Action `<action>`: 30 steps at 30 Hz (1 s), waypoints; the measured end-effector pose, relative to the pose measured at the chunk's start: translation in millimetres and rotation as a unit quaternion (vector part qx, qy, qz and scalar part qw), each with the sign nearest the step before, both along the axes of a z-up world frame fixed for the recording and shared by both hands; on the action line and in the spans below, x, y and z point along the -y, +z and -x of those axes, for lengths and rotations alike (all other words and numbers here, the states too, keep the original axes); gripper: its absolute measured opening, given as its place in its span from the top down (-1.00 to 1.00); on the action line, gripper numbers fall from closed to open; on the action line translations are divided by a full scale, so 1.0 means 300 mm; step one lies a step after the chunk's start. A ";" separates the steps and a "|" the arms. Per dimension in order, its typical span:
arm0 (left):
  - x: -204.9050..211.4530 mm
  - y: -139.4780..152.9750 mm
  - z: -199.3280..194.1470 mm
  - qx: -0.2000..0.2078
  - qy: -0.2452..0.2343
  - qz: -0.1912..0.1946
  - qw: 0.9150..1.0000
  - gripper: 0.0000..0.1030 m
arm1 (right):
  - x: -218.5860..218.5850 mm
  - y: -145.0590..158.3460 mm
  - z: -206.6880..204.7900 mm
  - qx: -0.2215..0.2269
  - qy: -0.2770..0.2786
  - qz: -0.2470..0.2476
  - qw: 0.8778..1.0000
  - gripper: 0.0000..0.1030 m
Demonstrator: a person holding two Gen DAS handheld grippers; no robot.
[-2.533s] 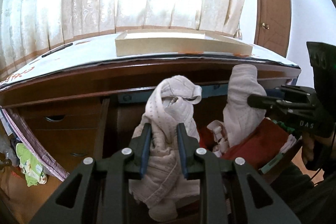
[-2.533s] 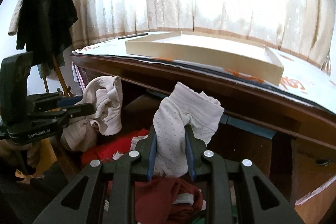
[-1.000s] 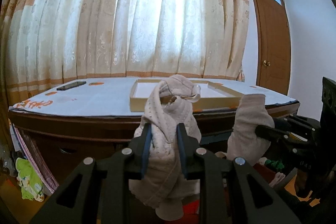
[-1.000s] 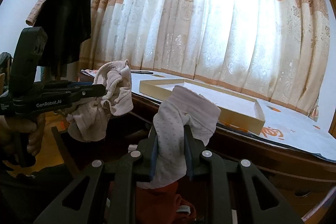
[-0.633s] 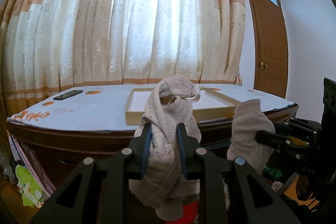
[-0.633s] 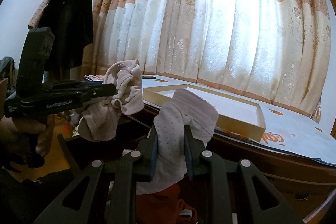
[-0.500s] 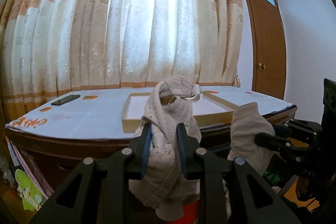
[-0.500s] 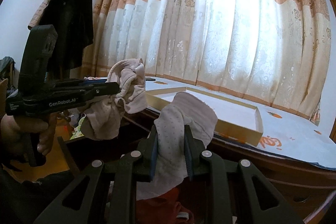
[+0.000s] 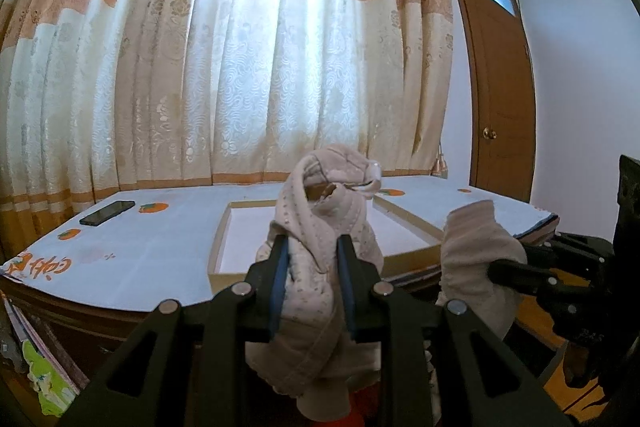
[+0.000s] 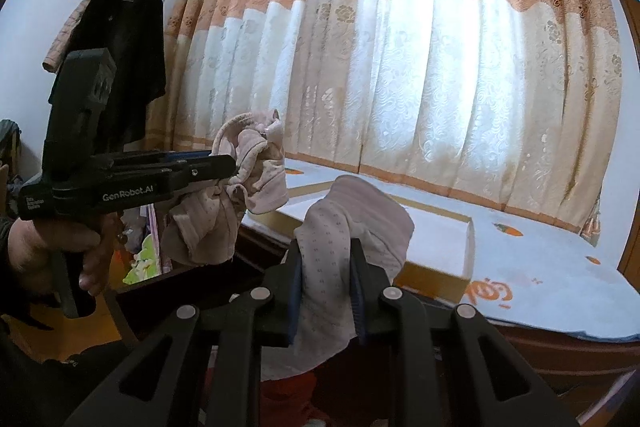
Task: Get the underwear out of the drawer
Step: 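Carry both held underwear over the cardboard tray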
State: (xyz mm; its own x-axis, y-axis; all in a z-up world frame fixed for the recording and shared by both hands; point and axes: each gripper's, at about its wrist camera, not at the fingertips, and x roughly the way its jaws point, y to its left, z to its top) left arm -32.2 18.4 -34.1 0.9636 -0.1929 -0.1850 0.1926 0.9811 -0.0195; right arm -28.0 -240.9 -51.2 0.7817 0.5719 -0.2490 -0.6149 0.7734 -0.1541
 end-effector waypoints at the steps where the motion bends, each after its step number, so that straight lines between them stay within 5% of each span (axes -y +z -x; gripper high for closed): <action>1: 0.002 0.004 -0.007 0.000 0.000 0.000 1.000 0.57 | 0.003 0.008 -0.005 0.003 -0.001 0.001 1.000 0.56; 30: 0.067 0.217 -0.382 -0.049 -0.033 0.020 0.998 0.57 | 0.067 0.225 -0.341 0.006 -0.010 0.024 1.000 0.55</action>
